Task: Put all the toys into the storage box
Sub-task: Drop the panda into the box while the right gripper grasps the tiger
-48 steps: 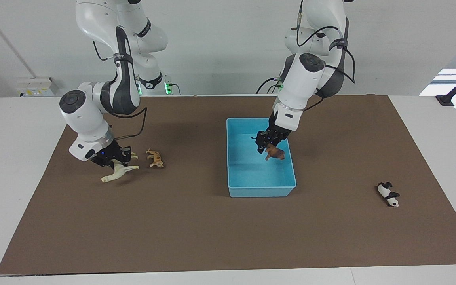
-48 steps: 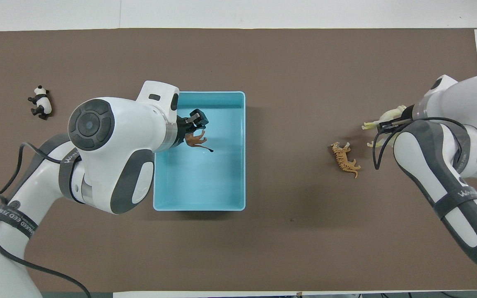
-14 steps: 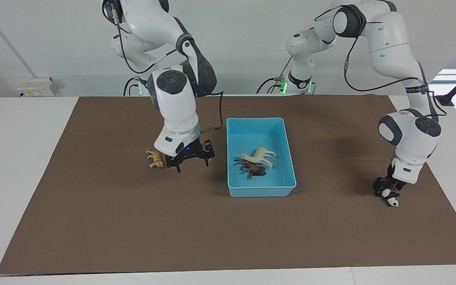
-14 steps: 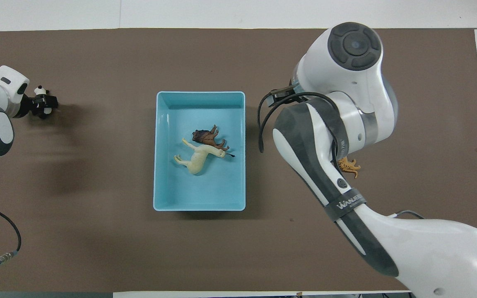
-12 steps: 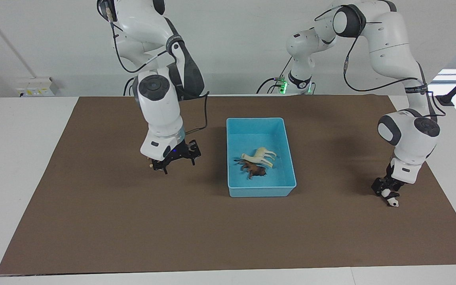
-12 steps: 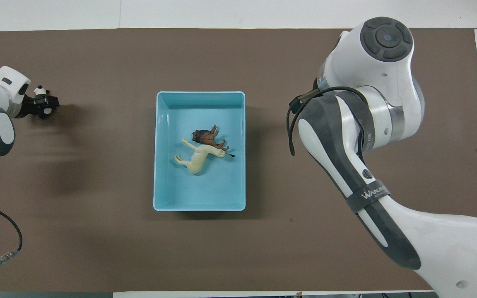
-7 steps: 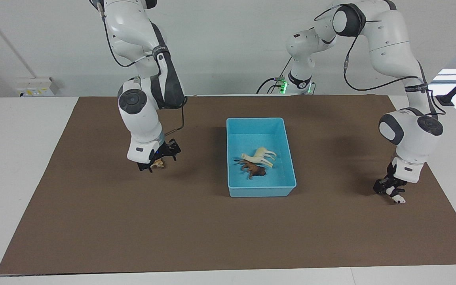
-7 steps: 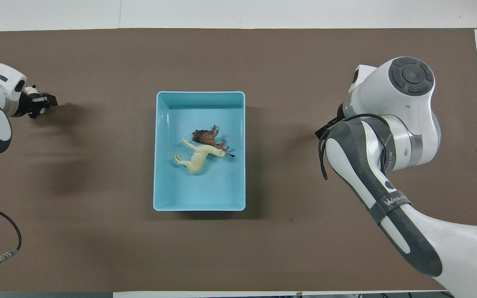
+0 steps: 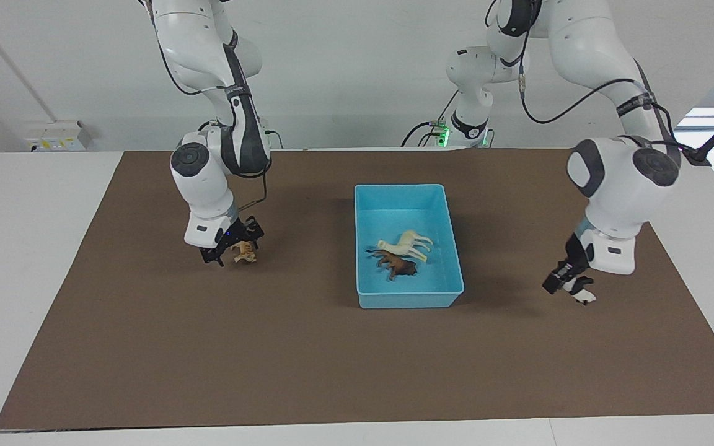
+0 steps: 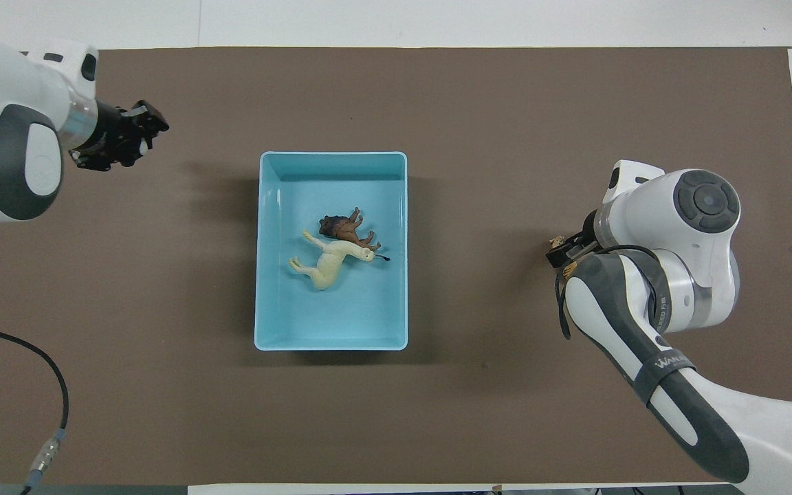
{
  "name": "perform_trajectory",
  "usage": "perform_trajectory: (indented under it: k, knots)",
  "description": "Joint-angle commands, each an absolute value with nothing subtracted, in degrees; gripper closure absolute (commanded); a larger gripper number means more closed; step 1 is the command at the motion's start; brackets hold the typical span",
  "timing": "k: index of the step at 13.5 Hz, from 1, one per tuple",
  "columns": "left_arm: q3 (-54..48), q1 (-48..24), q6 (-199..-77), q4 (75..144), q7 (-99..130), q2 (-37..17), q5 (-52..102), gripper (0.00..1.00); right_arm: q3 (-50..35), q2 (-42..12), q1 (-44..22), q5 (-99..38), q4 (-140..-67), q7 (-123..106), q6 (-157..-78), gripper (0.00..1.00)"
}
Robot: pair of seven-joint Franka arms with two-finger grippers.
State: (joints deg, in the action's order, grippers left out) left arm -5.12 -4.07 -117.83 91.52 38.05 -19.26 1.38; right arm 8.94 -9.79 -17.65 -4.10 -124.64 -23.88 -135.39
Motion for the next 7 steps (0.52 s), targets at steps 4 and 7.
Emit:
perform_trajectory:
  k: [4,7]
  knots:
    - [-3.7,-26.2,-116.0,98.0,61.5,-12.8,2.1,1.0,8.3,-6.8,-17.3,-4.3,-130.7,-22.4,-139.1,0.0]
    - [-3.7,-28.5,-120.7,106.6,61.5,-9.2,2.1,0.0,8.3,-6.6,-17.5,-4.3,-131.5,-22.2,-139.9,0.0]
